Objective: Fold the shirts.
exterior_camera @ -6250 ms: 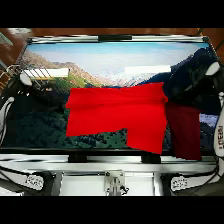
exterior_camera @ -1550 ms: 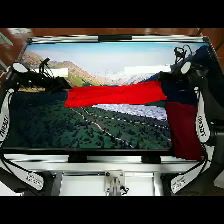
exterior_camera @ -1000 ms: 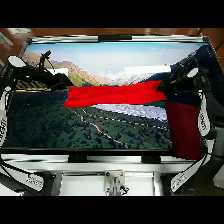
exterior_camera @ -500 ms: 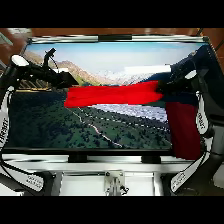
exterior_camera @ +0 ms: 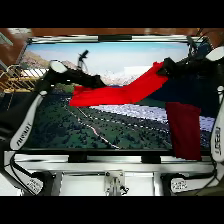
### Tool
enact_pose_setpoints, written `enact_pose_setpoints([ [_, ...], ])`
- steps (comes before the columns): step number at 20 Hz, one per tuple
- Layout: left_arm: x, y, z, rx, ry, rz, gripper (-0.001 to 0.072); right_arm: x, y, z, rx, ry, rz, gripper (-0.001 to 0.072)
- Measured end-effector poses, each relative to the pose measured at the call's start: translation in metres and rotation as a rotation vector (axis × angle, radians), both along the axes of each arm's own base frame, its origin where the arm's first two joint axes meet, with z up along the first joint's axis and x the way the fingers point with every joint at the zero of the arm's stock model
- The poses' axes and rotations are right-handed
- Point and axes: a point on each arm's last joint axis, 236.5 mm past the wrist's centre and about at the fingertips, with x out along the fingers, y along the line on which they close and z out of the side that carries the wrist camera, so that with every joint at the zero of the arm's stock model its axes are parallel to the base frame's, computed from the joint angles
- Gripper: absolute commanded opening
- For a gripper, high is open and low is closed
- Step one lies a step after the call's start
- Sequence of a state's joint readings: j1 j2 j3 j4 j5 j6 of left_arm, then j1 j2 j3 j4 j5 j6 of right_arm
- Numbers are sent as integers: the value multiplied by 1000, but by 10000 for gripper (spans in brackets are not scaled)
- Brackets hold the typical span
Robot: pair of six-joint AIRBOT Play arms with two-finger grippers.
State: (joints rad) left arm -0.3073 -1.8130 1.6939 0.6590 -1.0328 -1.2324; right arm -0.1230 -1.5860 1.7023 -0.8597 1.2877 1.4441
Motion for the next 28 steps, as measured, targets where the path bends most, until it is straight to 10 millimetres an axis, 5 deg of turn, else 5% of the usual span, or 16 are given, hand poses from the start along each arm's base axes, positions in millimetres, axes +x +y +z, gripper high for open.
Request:
enact_pose_setpoints([
  [7,-40,-99,-31,-18,35,-32,33,-67,32,100,8,-102,32,54],
  [11,-65,-145,-48,-67,103,-29,32,-92,30,118,-16,-100,15,54],
  [14,-59,-144,-44,-79,91,-9,31,-103,27,116,-38,-66,7,54],
  [16,-41,-121,-21,-76,36,15,31,-105,15,108,-91,-41,-19,54],
  [19,-8,-58,30,-35,-87,68,32,-101,-4,90,-171,2,-53,54],
  [23,18,52,137,10,-316,200,32,-92,1,59,-221,71,-31,54],
  [28,-18,182,291,25,-627,427,33,-78,57,17,-268,106,77,54],
])
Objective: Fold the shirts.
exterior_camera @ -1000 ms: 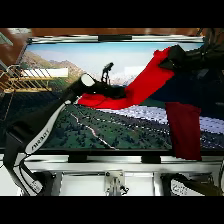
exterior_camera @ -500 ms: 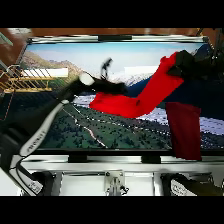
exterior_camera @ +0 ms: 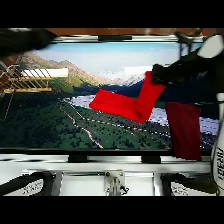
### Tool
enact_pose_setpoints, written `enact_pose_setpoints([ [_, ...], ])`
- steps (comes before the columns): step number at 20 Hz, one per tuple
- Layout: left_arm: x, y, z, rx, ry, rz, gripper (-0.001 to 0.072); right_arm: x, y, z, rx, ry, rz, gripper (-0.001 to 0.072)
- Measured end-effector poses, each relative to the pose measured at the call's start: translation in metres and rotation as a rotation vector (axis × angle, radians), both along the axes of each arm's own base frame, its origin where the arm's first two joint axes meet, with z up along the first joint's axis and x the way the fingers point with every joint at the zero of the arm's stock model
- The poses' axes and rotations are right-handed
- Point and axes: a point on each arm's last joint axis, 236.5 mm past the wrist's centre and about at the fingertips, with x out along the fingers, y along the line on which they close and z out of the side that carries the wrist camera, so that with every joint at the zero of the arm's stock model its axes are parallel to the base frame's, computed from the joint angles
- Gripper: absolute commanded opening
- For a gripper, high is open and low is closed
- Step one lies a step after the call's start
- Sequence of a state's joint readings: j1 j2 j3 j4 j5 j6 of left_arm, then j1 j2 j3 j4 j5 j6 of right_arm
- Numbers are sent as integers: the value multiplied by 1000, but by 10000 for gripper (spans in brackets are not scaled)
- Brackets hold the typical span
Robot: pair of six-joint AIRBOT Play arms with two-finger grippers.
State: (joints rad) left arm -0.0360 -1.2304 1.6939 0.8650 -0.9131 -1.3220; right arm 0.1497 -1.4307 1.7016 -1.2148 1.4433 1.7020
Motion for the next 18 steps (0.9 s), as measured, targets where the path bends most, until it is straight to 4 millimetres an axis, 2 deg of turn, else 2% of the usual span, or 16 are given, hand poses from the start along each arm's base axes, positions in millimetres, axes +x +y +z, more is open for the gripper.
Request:
enact_pose_setpoints([
  [2,-34,30,48,6,-104,61,33,7,31,-19,-2,6,40,54],
  [4,-69,48,85,20,-195,110,33,13,64,-42,2,17,70,54],
  [7,-119,52,123,33,-299,129,33,22,109,-83,11,41,84,55],
  [8,-130,52,130,39,-318,132,33,25,124,-98,18,49,80,94],
  [9,-141,51,132,50,-325,129,33,28,138,-110,35,53,69,309],
  [10,-150,48,134,57,-329,120,33,30,151,-121,53,62,54,574],
  [12,-162,44,131,73,-316,103,33,33,170,-138,97,89,21,583],
  [14,-164,43,122,87,-288,94,33,35,172,-146,107,104,-4,583],
  [15,-164,42,117,89,-275,88,33,37,166,-146,95,104,-15,583],
  [16,-164,42,112,90,-261,83,33,39,151,-146,63,107,-26,582],
  [18,-160,42,100,93,-227,79,33,42,107,-141,-29,117,-45,583],
])
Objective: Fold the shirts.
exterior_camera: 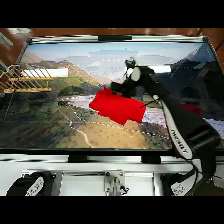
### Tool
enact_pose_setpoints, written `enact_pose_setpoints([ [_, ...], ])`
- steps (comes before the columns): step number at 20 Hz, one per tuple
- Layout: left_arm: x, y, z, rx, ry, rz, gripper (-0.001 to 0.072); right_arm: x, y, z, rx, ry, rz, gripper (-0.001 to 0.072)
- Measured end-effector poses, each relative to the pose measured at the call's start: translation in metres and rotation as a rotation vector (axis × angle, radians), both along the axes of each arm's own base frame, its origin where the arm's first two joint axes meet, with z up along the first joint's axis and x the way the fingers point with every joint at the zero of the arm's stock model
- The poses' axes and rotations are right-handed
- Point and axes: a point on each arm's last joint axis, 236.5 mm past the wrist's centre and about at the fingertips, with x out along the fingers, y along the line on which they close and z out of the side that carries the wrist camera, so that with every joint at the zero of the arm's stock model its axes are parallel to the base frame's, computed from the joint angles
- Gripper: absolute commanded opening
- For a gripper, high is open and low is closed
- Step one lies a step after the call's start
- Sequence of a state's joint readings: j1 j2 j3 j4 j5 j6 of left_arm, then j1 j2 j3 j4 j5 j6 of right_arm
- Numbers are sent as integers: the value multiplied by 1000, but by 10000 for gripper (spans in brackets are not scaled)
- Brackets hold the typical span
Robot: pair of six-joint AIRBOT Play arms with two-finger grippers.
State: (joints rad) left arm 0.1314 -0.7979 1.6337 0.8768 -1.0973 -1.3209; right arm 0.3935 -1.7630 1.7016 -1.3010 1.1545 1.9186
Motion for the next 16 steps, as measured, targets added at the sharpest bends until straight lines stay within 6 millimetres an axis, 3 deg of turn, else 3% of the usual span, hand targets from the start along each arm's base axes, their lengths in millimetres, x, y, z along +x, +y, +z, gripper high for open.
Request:
enact_pose_setpoints([
  [3,5,0,-14,-2,38,-3,33,-8,-86,3,-143,85,-18,583],
  [5,6,0,-18,-4,48,-3,33,-28,-137,-3,-181,202,-36,583],
  [7,7,0,-21,-4,57,-4,33,-50,-163,-16,-161,307,-53,583],
  [10,7,0,-23,-4,62,-5,33,-73,-165,-40,-43,403,-68,583],
  [16,8,0,-24,-28,77,-2,33,-72,-129,-79,145,378,-111,582],
])
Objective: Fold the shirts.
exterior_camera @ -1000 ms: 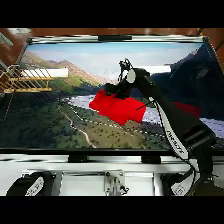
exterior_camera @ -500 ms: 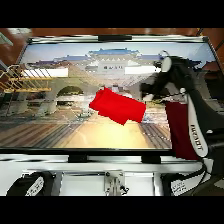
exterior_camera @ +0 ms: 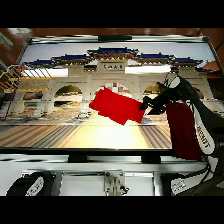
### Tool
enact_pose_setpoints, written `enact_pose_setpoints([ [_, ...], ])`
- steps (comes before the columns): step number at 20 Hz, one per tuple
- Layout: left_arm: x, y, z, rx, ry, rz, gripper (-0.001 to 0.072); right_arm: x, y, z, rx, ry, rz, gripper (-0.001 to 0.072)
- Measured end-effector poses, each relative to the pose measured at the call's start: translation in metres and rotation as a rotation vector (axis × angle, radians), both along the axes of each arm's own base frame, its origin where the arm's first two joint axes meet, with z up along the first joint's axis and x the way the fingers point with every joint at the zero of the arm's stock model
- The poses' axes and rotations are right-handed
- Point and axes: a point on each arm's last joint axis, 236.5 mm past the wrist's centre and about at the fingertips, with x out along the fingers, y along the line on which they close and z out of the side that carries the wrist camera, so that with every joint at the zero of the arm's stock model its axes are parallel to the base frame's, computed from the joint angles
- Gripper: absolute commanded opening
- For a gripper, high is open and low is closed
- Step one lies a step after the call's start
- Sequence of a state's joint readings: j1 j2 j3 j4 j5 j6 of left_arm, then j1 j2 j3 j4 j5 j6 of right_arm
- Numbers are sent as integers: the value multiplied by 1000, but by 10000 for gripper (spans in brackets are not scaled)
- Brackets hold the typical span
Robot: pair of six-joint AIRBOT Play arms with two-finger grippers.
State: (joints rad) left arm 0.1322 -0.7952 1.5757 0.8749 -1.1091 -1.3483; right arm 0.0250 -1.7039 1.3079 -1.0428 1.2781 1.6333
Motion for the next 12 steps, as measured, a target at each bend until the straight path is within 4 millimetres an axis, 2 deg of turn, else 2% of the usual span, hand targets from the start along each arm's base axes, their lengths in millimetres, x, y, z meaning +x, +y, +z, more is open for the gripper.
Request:
enact_pose_setpoints([
  [1,0,0,0,-2,1,1,33,0,5,-4,24,0,-6,575],
  [2,0,0,0,-5,2,0,33,1,10,-6,45,-1,-12,447],
  [3,0,0,0,-6,3,1,33,3,16,-7,72,-11,-15,173],
  [4,0,0,0,-7,3,1,33,6,21,-5,97,-26,-14,60],
  [6,0,0,0,-10,4,1,33,13,29,4,141,-78,-12,54],
  [7,0,0,0,-10,4,0,33,21,33,16,170,-126,-11,54],
  [9,0,0,0,-11,4,0,33,34,32,45,204,-225,-5,53],
  [12,0,0,0,-11,4,0,33,57,12,110,218,-400,-37,53],
])
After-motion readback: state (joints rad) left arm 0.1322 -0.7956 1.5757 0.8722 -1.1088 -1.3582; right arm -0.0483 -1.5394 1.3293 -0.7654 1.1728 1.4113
